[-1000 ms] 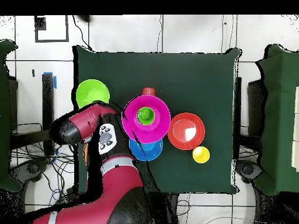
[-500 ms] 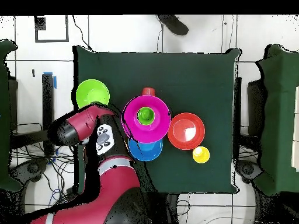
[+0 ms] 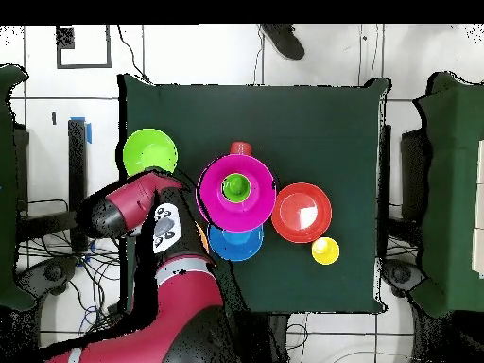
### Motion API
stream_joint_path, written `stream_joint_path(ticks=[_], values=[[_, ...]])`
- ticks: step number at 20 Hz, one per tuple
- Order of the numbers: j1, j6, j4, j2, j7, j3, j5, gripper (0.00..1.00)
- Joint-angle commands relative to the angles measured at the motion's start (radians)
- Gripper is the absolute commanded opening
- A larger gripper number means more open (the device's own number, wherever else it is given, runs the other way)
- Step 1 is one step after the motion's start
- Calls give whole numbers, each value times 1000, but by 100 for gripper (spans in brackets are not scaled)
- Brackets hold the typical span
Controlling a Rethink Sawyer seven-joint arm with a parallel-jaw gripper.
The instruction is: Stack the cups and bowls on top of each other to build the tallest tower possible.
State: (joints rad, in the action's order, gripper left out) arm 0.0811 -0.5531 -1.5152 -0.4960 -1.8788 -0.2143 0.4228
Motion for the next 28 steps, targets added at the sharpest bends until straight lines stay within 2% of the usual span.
stream_joint_path(ticks=[1, 28], values=[[31, 79, -57, 6, -127, 8, 13, 100], [63, 121, -83, 26, -103, 20, 14, 100]])
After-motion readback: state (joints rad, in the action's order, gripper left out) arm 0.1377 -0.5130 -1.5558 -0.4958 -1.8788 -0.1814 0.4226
